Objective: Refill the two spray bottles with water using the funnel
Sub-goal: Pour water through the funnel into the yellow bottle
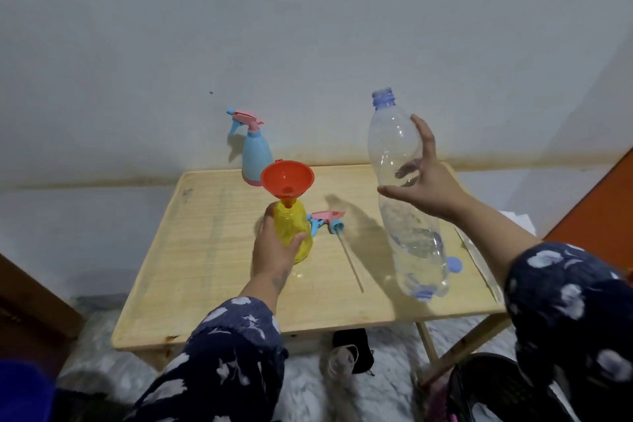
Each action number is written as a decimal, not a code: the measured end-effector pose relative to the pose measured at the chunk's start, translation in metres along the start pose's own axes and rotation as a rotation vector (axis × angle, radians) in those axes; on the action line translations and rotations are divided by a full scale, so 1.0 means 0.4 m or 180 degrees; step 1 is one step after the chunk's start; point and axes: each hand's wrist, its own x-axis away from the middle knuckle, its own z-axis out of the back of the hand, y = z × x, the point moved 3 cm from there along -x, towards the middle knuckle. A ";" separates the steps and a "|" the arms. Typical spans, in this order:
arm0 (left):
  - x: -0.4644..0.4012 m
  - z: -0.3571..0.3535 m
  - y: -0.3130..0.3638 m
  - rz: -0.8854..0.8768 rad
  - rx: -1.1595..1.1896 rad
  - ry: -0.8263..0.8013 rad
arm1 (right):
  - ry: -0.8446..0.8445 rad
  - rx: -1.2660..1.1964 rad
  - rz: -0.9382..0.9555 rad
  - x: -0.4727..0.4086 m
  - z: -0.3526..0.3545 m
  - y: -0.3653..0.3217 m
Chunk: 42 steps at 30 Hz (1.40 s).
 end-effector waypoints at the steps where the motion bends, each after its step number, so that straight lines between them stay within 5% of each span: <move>1: -0.001 0.000 -0.002 0.0001 0.0019 0.0002 | 0.0168 -0.0009 -0.0024 -0.006 -0.001 0.018; 7: -0.001 -0.005 -0.013 0.0018 0.0045 0.0042 | 0.1326 -0.0106 -0.0120 -0.044 -0.008 0.099; 15: -0.003 -0.009 -0.016 -0.0007 -0.0057 0.0141 | 0.2071 -0.0596 -0.0382 -0.096 -0.022 0.183; 42: -0.004 -0.007 -0.003 0.0127 -0.0118 -0.0065 | 0.1793 0.0310 -0.0375 0.034 -0.100 0.097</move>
